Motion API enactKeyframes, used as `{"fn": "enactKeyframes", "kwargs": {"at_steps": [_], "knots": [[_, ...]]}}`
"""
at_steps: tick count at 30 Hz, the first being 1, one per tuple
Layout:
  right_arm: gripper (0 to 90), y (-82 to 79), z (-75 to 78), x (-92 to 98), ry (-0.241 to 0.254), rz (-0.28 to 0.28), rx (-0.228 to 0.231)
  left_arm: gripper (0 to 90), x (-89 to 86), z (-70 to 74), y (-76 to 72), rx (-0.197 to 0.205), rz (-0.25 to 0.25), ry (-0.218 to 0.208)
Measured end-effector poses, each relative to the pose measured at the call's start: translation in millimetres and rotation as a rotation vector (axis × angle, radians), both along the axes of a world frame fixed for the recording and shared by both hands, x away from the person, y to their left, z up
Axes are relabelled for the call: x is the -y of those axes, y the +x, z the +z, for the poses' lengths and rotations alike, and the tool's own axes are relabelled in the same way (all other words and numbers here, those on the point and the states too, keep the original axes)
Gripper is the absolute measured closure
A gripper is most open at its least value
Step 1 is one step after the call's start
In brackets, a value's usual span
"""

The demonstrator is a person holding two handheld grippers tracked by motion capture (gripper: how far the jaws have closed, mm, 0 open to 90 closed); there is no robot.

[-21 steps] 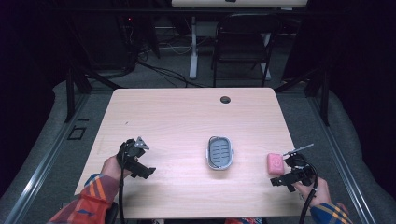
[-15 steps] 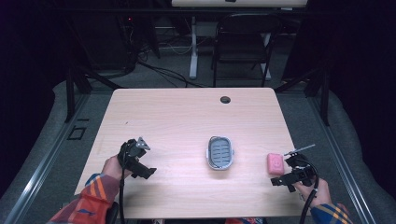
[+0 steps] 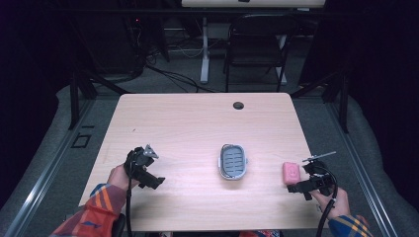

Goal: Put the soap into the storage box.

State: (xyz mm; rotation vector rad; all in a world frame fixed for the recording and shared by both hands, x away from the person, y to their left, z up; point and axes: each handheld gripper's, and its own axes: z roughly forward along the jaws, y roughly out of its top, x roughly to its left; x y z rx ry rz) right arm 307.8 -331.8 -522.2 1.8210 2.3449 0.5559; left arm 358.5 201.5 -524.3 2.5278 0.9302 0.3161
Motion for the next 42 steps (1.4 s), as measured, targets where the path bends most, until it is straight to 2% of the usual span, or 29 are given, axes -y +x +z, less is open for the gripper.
{"fn": "enactKeyframes", "kwargs": {"at_steps": [6,14,16,23,24,31,33,34,35,42], "knots": [[0.0,2.2,-0.9,-1.0,-0.006,-0.022,0.012,0.1,0.9,-0.6,0.4,-0.002,-0.003,0.001],[0.0,10.5,-1.3,-10.3,0.013,-0.029,0.012,0.1,1.3,-1.1,1.0,-0.006,-0.005,0.005],[0.0,13.0,-0.7,-12.3,0.024,-0.044,0.028,0.1,1.5,-1.0,1.0,-0.006,-0.007,0.006],[0.0,23.8,-2.0,-17.1,0.023,-0.079,0.026,0.1,1.9,-1.6,1.2,-0.010,-0.004,0.005],[0.0,26.0,-2.0,-18.7,0.027,-0.091,0.038,0.1,1.9,-1.6,1.2,-0.010,-0.004,0.005],[0.0,34.6,-3.3,-20.4,0.010,-0.076,0.013,0.1,1.4,-0.6,0.7,-0.003,-0.006,0.004],[0.0,37.8,-6.4,-20.5,0.008,-0.094,0.023,0.1,1.5,-0.5,0.6,-0.002,-0.007,0.004],[0.0,39.5,-5.7,-19.2,0.001,-0.085,0.009,0.1,1.6,-0.6,0.6,-0.003,-0.007,0.003],[0.0,41.9,-7.5,-19.4,0.011,-0.101,0.022,0.1,1.6,-0.7,0.7,-0.003,-0.008,0.003],[0.0,48.9,-9.4,-20.7,-0.011,-0.086,-0.004,0.1,1.5,-0.5,0.5,-0.004,-0.008,0.004]]}}
